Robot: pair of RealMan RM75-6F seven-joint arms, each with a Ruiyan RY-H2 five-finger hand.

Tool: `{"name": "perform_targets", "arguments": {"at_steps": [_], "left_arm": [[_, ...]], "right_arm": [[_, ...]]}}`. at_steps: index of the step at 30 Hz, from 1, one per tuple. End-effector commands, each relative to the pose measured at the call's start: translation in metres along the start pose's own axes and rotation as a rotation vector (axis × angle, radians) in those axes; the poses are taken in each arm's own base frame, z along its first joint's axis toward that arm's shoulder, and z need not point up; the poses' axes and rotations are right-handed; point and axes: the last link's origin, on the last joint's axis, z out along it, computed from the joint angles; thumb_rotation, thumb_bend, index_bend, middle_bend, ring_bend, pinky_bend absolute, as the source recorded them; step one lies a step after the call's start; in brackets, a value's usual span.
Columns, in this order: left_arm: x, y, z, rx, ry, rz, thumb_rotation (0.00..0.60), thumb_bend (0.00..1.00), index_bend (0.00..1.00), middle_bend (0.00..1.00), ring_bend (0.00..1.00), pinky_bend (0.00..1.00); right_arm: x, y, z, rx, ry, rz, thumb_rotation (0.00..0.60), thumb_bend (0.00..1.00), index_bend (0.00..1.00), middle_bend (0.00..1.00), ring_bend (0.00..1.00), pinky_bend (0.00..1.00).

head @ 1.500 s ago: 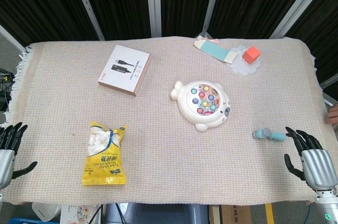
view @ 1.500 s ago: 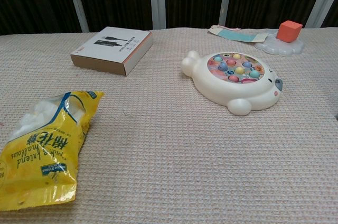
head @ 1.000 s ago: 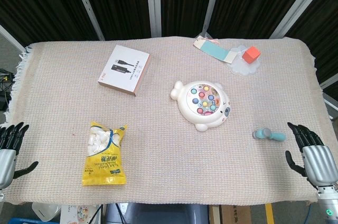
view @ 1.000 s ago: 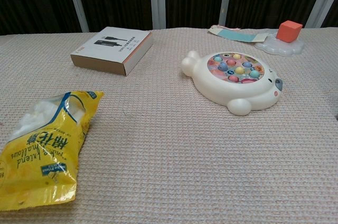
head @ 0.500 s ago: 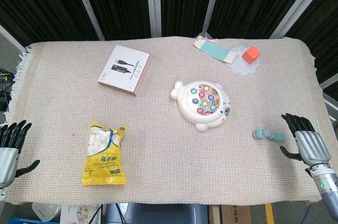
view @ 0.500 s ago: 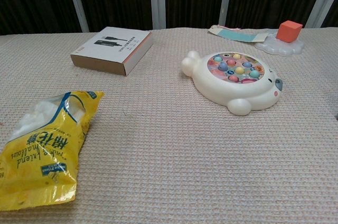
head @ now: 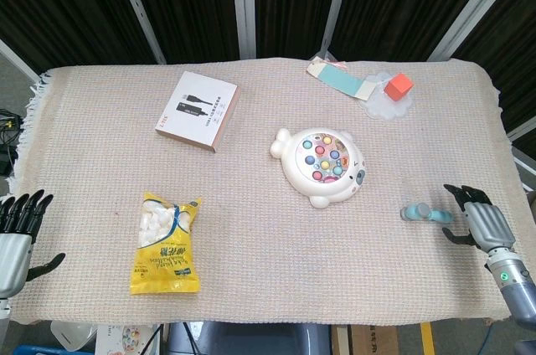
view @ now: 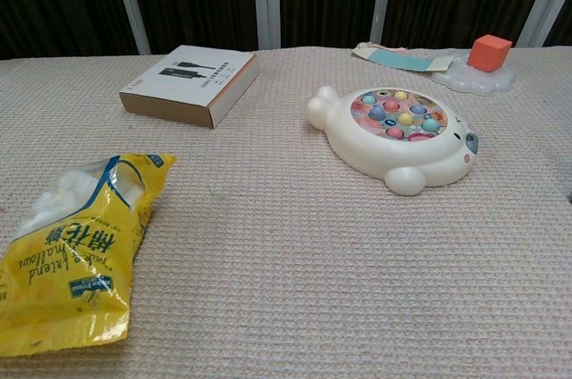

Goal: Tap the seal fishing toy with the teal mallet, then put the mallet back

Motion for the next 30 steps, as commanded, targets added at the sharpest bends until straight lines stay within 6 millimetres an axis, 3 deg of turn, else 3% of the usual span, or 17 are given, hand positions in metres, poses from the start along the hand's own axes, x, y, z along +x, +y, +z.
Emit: {"name": "perform_targets", "arguments": {"at_steps": [1, 10, 17, 30], "left_arm": [[0.000, 0.000, 0.000, 0.000, -0.001, 0.001, 0.600, 0.13, 0.00, 0.00, 0.00, 0.00], [-0.003, 0.003, 0.003, -0.011, -0.017, -0.003, 0.600, 0.13, 0.00, 0.00, 0.00, 0.00], [-0.004, 0.000, 0.003, -0.001, -0.024, -0.009, 0.600, 0.13, 0.00, 0.00, 0.00, 0.00], [-0.008, -0.003, 0.004, 0.007, -0.034, -0.012, 0.600, 0.13, 0.00, 0.00, 0.00, 0.00]], "right_arm": [[-0.006, -0.001, 0.005, 0.008, -0.013, 0.004, 0.600, 0.33, 0.17, 0.22, 0.13, 0.13], [-0.017, -0.015, 0.016, 0.038, -0.044, -0.008, 0.600, 0.33, 0.25, 0.29, 0.20, 0.17], [-0.014, -0.027, 0.023, 0.048, -0.048, 0.001, 0.600, 0.36, 0.31, 0.32, 0.24, 0.19], [-0.018, -0.027, 0.026, 0.025, -0.059, 0.012, 0.600, 0.46, 0.38, 0.37, 0.27, 0.21]]}}
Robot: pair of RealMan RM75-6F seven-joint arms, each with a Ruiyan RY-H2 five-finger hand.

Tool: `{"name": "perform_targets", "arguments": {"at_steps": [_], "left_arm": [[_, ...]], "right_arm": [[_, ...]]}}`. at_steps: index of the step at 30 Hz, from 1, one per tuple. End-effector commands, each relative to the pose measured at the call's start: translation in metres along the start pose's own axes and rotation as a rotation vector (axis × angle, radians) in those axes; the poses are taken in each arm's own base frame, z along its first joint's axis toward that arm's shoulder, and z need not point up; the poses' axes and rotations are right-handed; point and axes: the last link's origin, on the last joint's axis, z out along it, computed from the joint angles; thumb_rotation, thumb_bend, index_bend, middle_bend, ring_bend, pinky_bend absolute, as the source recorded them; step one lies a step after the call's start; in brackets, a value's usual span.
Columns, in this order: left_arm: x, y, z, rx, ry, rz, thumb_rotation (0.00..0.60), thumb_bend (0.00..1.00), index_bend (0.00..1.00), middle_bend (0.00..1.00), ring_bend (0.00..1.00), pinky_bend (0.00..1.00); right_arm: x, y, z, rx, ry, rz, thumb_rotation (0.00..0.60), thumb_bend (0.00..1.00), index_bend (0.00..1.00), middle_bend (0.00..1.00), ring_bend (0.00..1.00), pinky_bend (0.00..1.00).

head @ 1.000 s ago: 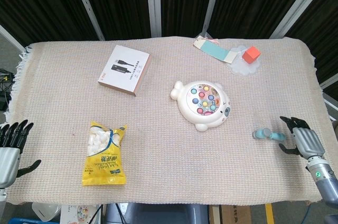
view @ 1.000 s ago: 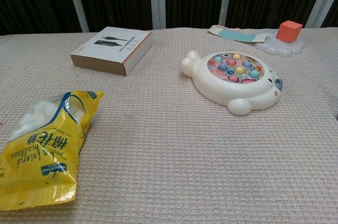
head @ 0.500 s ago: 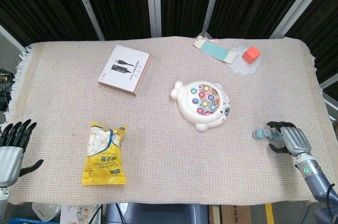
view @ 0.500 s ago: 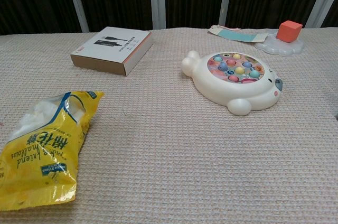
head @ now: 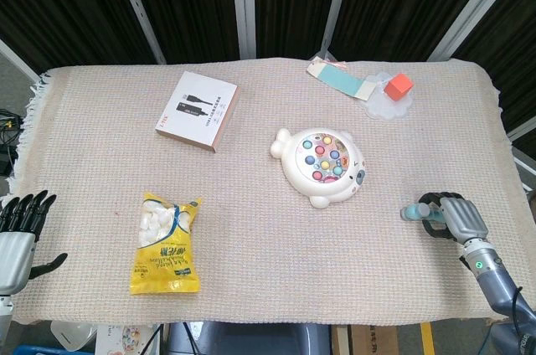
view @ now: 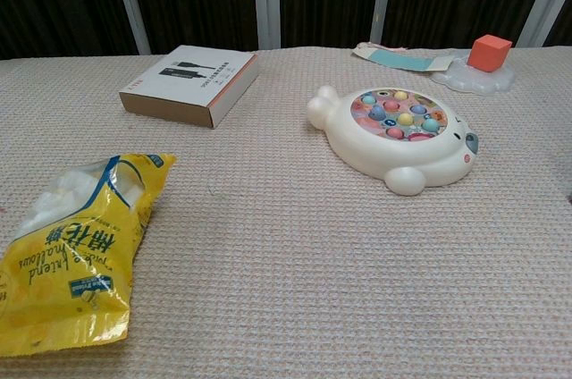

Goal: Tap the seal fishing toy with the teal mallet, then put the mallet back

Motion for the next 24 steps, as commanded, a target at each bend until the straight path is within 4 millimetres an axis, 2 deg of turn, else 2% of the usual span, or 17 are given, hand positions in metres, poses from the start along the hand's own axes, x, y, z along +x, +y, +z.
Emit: {"name": "perform_targets", "arguments": {"at_steps": [1, 24], "left_arm": [[0.0001, -0.0002, 0.0003, 0.000, 0.001, 0.000, 0.600, 0.13, 0.00, 0.00, 0.00, 0.00], [-0.0020, -0.0005, 0.0008, 0.006, -0.008, 0.004, 0.600, 0.13, 0.00, 0.00, 0.00, 0.00]], "right_arm": [[-0.0016, 0.0004, 0.0003, -0.002, -0.002, 0.000, 0.600, 0.46, 0.39, 0.37, 0.27, 0.21], [-0.0095, 0.0055, 0.0026, -0.010, -0.011, 0.011, 0.600, 0.56, 0.49, 0.45, 0.32, 0.22]]}}
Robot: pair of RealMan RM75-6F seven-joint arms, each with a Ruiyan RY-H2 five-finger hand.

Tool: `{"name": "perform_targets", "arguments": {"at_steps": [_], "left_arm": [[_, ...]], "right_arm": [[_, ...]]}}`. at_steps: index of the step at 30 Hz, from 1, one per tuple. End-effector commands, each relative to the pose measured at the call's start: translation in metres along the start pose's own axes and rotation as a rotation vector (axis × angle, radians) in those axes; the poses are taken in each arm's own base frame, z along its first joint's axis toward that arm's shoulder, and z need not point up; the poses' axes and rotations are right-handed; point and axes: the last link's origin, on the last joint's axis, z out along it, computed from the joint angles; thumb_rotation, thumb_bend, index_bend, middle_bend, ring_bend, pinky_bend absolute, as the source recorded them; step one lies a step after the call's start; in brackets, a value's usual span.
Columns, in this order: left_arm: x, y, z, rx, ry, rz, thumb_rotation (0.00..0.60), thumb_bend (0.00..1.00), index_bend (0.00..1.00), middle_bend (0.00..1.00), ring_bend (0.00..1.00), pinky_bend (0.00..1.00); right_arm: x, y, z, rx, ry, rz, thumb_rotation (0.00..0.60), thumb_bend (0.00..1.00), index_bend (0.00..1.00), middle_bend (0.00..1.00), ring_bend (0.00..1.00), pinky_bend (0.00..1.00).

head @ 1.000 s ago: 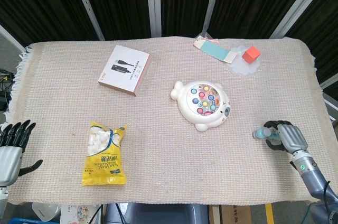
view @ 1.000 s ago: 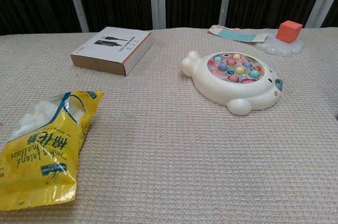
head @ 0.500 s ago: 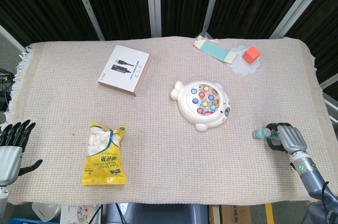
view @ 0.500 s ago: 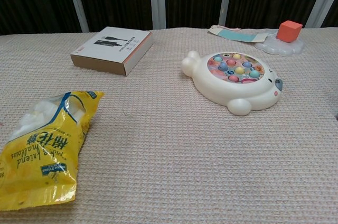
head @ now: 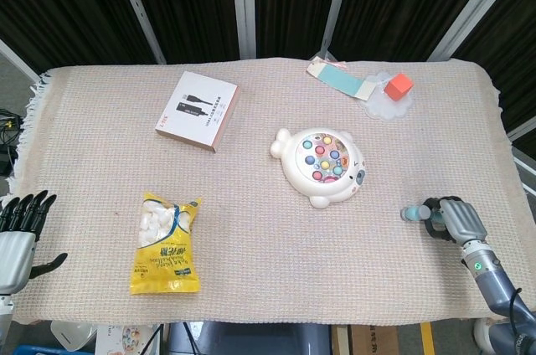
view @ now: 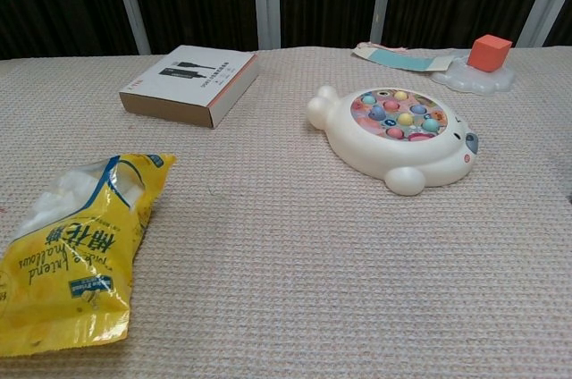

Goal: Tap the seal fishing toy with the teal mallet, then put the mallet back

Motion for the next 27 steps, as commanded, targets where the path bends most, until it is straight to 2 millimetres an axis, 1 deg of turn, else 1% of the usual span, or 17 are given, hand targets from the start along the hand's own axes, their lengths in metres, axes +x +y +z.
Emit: {"name": "perform_targets", "arguments": {"at_steps": [1, 11, 17, 22, 27], "left_arm": [[-0.0001, 0.0003, 0.0002, 0.000, -0.001, 0.001, 0.600, 0.13, 0.00, 0.00, 0.00, 0.00], [-0.0010, -0.0008, 0.0000, 0.008, -0.007, 0.003, 0.600, 0.13, 0.00, 0.00, 0.00, 0.00], [-0.0024, -0.0025, -0.0008, 0.014, -0.011, 0.001, 0.600, 0.13, 0.00, 0.00, 0.00, 0.00], [-0.0034, -0.0039, -0.0010, 0.018, -0.014, 0.000, 0.600, 0.13, 0.00, 0.00, 0.00, 0.00], [-0.0047, -0.0052, -0.0007, 0.022, -0.018, -0.001, 0.600, 0.13, 0.00, 0.00, 0.00, 0.00]], "right_arm": [[0.0001, -0.0002, 0.0007, 0.001, 0.002, 0.002, 0.600, 0.56, 0.49, 0.45, 0.32, 0.22], [-0.0024, 0.0003, 0.0028, -0.001, -0.008, 0.010, 0.600, 0.59, 0.53, 0.47, 0.34, 0.23], [-0.0022, 0.0005, 0.0054, -0.003, -0.009, 0.020, 0.600, 0.61, 0.57, 0.52, 0.38, 0.26], [-0.0018, 0.0002, 0.0071, -0.001, 0.004, 0.034, 0.600, 0.66, 0.63, 0.57, 0.42, 0.31], [-0.0008, -0.0002, 0.0073, 0.007, 0.025, 0.041, 0.600, 0.74, 0.70, 0.63, 0.48, 0.36]]}}
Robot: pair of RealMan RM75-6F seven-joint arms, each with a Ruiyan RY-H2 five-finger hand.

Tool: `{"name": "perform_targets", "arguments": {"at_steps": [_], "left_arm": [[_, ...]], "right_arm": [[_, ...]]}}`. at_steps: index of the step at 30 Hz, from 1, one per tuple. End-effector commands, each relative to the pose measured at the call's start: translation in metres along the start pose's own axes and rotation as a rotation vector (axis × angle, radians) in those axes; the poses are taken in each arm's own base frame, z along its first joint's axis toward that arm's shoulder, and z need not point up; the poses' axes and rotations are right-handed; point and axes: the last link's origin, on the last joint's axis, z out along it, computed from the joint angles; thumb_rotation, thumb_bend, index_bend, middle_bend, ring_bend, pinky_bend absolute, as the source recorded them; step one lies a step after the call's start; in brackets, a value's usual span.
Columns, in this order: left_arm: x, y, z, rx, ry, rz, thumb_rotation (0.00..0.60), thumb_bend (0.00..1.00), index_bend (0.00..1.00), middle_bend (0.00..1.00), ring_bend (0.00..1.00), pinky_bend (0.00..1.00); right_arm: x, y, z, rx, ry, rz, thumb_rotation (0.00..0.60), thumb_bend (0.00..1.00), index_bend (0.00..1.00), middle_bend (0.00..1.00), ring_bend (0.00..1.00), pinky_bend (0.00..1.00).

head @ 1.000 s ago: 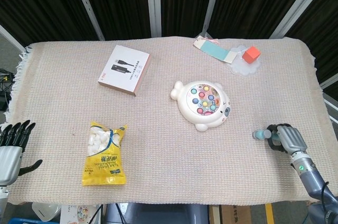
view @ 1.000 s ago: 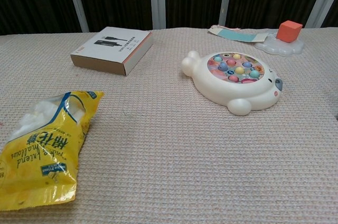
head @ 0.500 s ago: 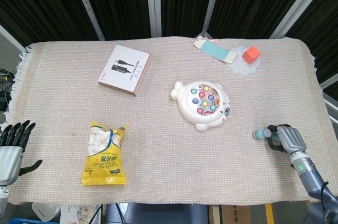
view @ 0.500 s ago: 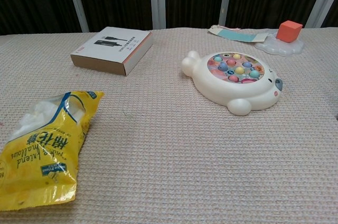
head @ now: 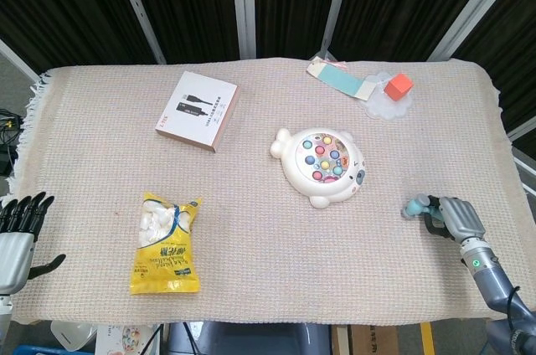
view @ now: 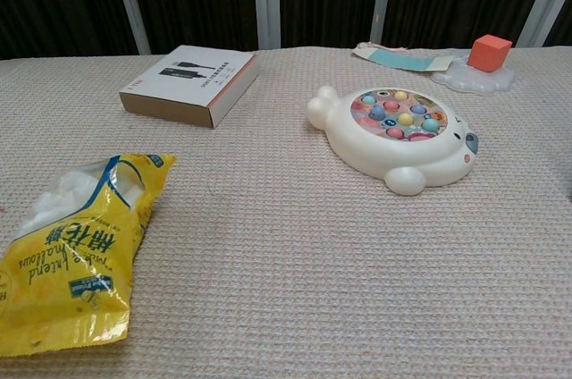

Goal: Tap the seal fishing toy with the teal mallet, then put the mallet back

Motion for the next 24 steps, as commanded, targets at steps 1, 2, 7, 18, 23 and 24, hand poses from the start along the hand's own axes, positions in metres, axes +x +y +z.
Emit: {"name": "perform_targets", "arguments": {"at_steps": [1, 2, 7, 18, 23, 24], "left_arm": [[-0.001, 0.000, 0.000, 0.002, -0.002, -0.001, 0.600, 0.13, 0.00, 0.00, 0.00, 0.00], [-0.001, -0.001, 0.000, 0.002, -0.002, -0.002, 0.600, 0.13, 0.00, 0.00, 0.00, 0.00], [-0.001, 0.000, 0.002, 0.001, -0.003, -0.003, 0.600, 0.13, 0.00, 0.00, 0.00, 0.00], [0.001, 0.006, 0.005, -0.030, 0.004, 0.001, 0.600, 0.13, 0.00, 0.00, 0.00, 0.00], [0.003, 0.011, 0.005, -0.047, 0.008, 0.006, 0.600, 0.13, 0.00, 0.00, 0.00, 0.00], [0.004, 0.011, 0.006, -0.049, 0.009, 0.007, 0.600, 0.13, 0.00, 0.00, 0.00, 0.00]], "right_arm": [[0.002, -0.001, 0.000, 0.012, 0.019, 0.007, 0.600, 0.75, 0.71, 0.64, 0.49, 0.37], [0.002, -0.002, -0.001, 0.016, 0.025, 0.008, 0.600, 0.76, 0.73, 0.65, 0.50, 0.39], [0.012, -0.011, -0.005, 0.074, 0.085, 0.000, 0.600, 0.79, 0.77, 0.68, 0.53, 0.44], [0.056, -0.076, -0.006, 0.311, 0.282, -0.110, 0.600, 0.84, 0.88, 0.76, 0.61, 0.52], [0.071, -0.107, 0.005, 0.369, 0.314, -0.227, 0.600, 0.84, 0.90, 0.77, 0.63, 0.53], [0.074, -0.114, 0.008, 0.381, 0.317, -0.247, 0.600, 0.84, 0.90, 0.77, 0.63, 0.53]]}}
